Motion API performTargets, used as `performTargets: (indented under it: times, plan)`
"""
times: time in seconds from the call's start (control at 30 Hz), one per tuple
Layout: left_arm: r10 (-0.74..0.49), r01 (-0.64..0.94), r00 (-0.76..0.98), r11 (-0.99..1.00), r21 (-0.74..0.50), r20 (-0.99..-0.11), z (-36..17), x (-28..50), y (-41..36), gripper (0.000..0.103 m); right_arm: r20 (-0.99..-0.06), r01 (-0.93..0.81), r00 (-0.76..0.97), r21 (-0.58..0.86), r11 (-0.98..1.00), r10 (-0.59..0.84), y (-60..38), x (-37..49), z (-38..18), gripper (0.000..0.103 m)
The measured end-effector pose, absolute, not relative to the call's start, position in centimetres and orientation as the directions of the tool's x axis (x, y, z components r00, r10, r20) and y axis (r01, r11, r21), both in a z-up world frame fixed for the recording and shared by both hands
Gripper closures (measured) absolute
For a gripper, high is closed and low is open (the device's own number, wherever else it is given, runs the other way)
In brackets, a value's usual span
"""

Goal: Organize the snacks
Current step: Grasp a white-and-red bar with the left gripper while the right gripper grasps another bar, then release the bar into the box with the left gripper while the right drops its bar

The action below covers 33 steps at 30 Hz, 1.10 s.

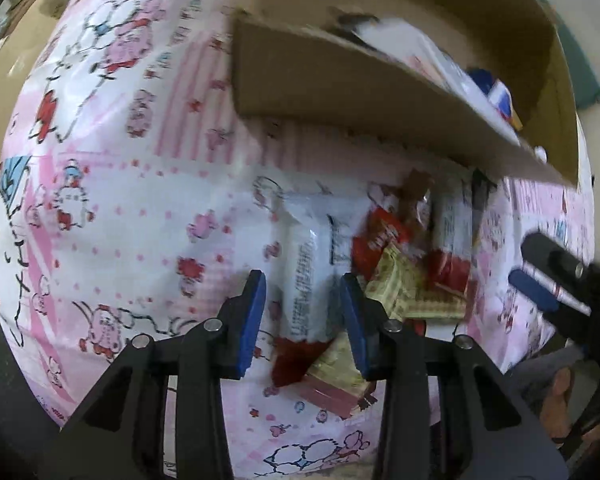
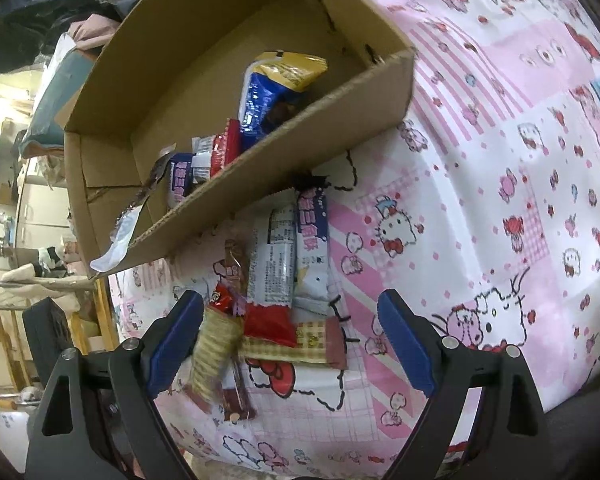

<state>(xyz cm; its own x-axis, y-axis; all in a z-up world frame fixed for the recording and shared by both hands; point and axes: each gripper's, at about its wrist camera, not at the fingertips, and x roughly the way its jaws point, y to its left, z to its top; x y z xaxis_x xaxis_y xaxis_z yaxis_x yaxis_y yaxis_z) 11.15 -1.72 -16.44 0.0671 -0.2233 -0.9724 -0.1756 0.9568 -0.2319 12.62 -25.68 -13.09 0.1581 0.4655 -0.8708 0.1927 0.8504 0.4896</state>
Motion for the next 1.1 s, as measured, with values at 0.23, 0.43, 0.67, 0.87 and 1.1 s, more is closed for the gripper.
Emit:
performTargets:
  times: [0.23,0.43,0.67,0.87,1.1]
  plan:
    - [-0.168,-0.124,0.060,0.977,-0.174,-0.984,-16.8,11.4,-3.9,0.076,-0.838,0.094,0.098,0.545,0.833,0.537,-22.8,13.7,-13.5,0.058]
    - [-0.124,-0.183,0.097,0.973,-0.141,-0.987,-15.7,11.5,-2.3,0.076,-0.903,0.064,0.040,0.429,0.901,0.427,-20.9,14.3,-15.3,0.057]
    - [-0.124,-0.209,0.133,0.966,-0.150,-0.983,-14.6,11.3,-2.1,0.076,-0.932,0.020,0.034,0.361,0.932,0.360,-19.7,14.2,-15.9,0.064]
    - [-0.133,-0.221,0.155,0.961,-0.166,-0.979,-13.6,9.9,-1.2,0.076,-0.913,-0.002,0.045,0.405,0.914,0.405,-19.8,13.6,-15.0,0.071]
    - [-0.160,-0.232,0.185,0.952,-0.201,-0.970,-11.9,8.8,0.5,0.076,-0.862,0.004,0.062,0.505,0.863,0.503,-21.5,11.1,-12.4,0.072]
